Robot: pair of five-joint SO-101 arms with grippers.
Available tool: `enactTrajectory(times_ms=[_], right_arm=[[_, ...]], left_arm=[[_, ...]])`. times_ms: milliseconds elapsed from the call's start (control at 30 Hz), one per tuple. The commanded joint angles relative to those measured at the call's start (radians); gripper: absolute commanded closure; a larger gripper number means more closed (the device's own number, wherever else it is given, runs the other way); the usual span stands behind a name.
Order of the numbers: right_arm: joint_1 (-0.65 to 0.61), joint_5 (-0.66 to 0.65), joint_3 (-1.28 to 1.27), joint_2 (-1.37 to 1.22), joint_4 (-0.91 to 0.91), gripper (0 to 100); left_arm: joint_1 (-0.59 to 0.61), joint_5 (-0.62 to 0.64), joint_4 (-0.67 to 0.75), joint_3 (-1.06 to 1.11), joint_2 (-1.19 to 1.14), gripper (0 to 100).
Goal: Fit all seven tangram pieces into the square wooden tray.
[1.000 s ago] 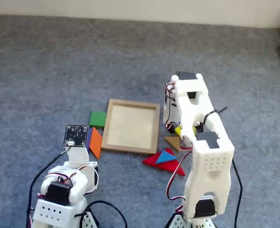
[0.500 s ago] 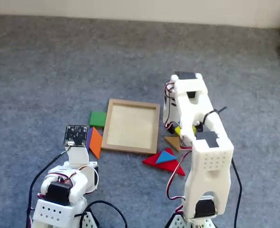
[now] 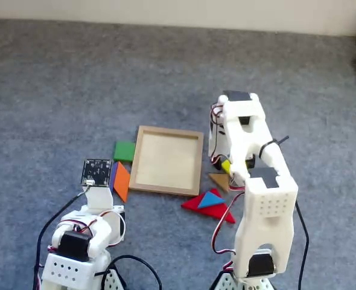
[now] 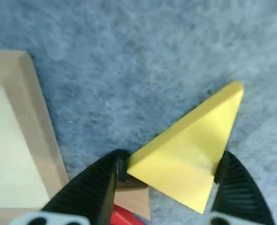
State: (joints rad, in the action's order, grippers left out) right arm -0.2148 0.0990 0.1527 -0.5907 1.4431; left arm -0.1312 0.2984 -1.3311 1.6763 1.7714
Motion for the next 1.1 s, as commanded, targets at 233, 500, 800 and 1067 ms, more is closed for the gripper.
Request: enactTrajectory(times_ms=[233, 500, 800, 1067], right_arm=[[-0.013, -0.074, 0.027, 0.004, -0.036, 79.3], [-0.012, -0.080, 0.027, 0.018, -0.007, 79.3], [-0.012, -0.084, -0.077, 0.191, -0.070, 79.3], [-0.018, -0.123, -0.124, 0.295, -0.079, 79.3]], left_arm=[[0.008, -0.002, -0.005, 0.021, 0.042, 99], [0.008, -0.002, -0.005, 0.021, 0.042, 99], [0.008, -0.002, -0.005, 0.021, 0.042, 99], [0.008, -0.002, -0.005, 0.021, 0.042, 99]])
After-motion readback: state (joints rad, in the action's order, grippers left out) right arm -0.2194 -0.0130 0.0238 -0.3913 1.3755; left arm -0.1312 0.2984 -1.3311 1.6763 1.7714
